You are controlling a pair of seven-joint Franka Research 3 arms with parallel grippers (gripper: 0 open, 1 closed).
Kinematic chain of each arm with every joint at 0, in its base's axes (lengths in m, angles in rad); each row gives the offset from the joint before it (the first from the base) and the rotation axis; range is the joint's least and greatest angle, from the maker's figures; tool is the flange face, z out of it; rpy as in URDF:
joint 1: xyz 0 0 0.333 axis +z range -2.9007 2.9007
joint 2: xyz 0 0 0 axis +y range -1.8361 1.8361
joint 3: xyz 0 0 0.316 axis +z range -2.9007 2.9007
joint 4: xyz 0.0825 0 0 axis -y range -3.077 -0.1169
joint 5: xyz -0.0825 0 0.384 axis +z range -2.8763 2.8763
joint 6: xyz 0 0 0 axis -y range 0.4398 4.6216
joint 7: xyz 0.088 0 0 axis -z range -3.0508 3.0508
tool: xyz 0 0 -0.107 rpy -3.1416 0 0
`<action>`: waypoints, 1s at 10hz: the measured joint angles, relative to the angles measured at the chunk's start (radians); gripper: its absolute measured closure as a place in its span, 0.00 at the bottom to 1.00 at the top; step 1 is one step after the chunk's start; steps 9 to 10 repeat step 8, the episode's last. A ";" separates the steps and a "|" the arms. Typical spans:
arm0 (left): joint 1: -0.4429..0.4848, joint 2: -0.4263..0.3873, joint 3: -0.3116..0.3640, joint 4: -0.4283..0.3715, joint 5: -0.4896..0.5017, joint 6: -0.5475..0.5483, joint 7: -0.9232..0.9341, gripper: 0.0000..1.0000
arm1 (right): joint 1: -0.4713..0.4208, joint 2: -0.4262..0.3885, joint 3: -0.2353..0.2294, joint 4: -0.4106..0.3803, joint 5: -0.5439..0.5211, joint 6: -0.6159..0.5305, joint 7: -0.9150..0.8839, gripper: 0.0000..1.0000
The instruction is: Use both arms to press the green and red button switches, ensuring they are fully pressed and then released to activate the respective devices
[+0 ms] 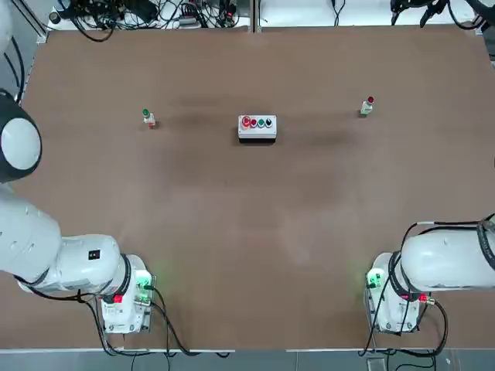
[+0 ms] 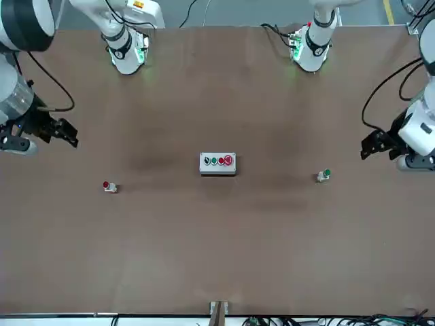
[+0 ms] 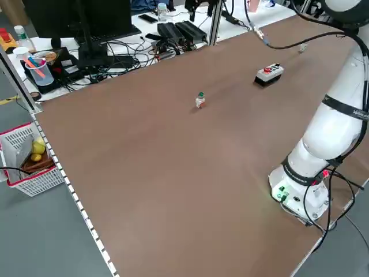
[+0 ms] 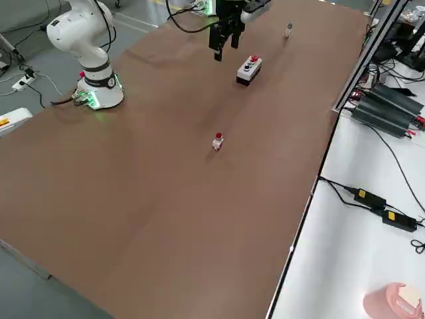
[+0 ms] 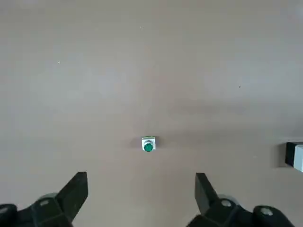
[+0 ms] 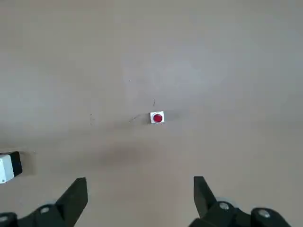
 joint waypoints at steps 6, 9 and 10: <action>-0.001 -0.027 -0.005 0.086 -0.008 -0.151 0.008 0.00 | 0.006 -0.007 0.000 -0.001 0.000 -0.004 0.000 0.01; -0.001 -0.023 -0.006 0.086 -0.017 -0.164 0.017 0.00 | 0.006 -0.014 0.000 -0.001 0.000 -0.009 0.000 0.01; -0.001 -0.023 -0.006 0.086 -0.017 -0.164 0.017 0.00 | 0.006 -0.014 0.000 -0.001 0.000 -0.009 0.000 0.01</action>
